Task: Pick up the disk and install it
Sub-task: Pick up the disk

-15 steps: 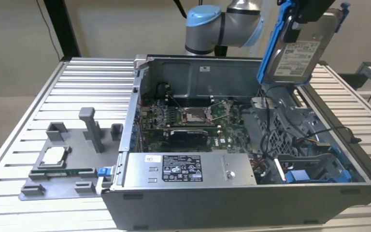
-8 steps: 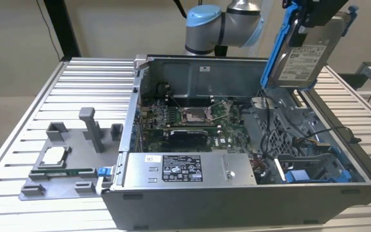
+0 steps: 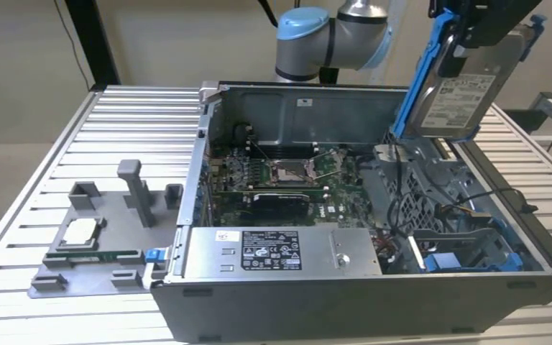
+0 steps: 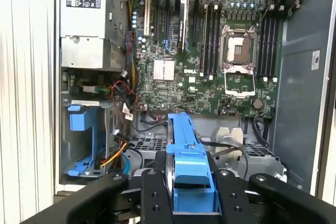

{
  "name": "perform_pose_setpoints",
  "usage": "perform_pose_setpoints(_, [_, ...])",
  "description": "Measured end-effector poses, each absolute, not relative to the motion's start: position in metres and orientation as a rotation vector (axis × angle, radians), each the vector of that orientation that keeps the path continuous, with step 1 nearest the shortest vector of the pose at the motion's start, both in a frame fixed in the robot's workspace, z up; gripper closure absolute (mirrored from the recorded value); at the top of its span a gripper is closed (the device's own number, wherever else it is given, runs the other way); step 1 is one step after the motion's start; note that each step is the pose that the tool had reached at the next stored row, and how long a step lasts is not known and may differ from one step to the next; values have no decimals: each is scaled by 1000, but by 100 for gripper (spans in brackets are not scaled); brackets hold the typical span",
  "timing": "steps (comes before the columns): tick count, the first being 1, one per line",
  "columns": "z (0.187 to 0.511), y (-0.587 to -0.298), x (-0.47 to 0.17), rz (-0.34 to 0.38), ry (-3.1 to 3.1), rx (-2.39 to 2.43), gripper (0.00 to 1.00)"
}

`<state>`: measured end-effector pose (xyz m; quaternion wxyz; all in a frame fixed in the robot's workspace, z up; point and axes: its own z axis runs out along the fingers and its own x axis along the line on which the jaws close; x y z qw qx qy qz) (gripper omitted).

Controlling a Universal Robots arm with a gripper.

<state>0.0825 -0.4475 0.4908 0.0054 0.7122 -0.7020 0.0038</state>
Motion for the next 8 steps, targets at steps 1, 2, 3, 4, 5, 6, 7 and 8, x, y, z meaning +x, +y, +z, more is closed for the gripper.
perform_pose_setpoints(1, [491, -450, 83, 11, -2197, 2229, 100])
perform_pose_setpoints(2, [491, -452, 83, 10, -2197, 2229, 100])
perform_pose_setpoints(3, [491, -454, 83, 9, -2197, 2229, 100])
perform_pose_setpoints(4, [491, -455, 83, 8, -2197, 2228, 100])
perform_pose_setpoints(5, [491, -457, 83, 6, -2198, 2226, 100])
perform_pose_setpoints(6, [491, -458, 83, 4, -2199, 2223, 100])
perform_pose_setpoints(7, [492, -459, 83, 3, -2200, 2220, 100])
perform_pose_setpoints(8, [492, -461, 83, 1, -2202, 2217, 100])
